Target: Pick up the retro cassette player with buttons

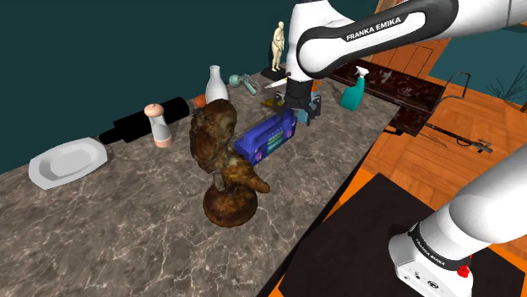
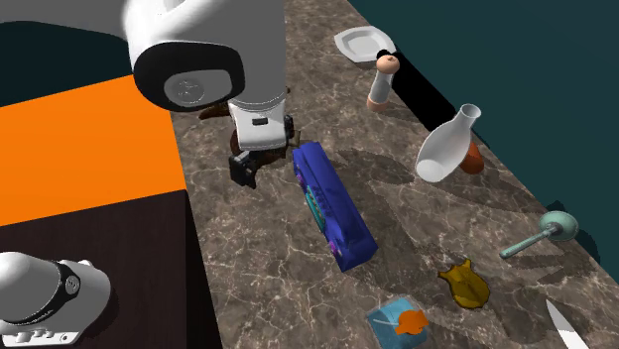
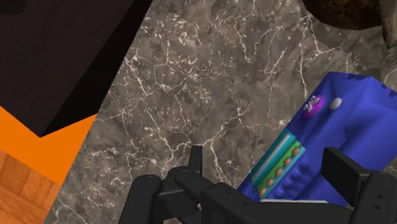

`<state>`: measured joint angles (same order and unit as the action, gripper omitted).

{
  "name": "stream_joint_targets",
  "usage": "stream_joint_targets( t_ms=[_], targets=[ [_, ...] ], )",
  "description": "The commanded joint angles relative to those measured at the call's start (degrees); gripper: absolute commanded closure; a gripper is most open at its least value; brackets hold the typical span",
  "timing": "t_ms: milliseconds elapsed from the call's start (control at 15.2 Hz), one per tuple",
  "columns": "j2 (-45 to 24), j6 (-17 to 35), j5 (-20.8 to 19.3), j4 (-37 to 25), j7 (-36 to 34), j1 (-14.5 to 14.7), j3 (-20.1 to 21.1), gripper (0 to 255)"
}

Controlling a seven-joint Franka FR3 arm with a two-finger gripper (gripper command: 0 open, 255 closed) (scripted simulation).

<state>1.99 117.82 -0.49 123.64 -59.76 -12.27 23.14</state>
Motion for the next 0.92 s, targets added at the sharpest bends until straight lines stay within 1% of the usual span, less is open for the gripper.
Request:
stream_joint_targets(
  t_ms=[0,330,660,858],
  targets=[
    [-5.0,1.7,-2.7,-3.3,-5.5,-0.3,0.0,0],
    [-15.4,3.6,-8.2,-11.7,-16.7,0.1,-2.2,0],
    [-24.5,4.1,-11.8,-20.7,-25.6,1.3,-5.6,0],
    [-25.7,6.0,-12.3,-19.9,-26.0,1.5,-5.9,0]
  ],
)
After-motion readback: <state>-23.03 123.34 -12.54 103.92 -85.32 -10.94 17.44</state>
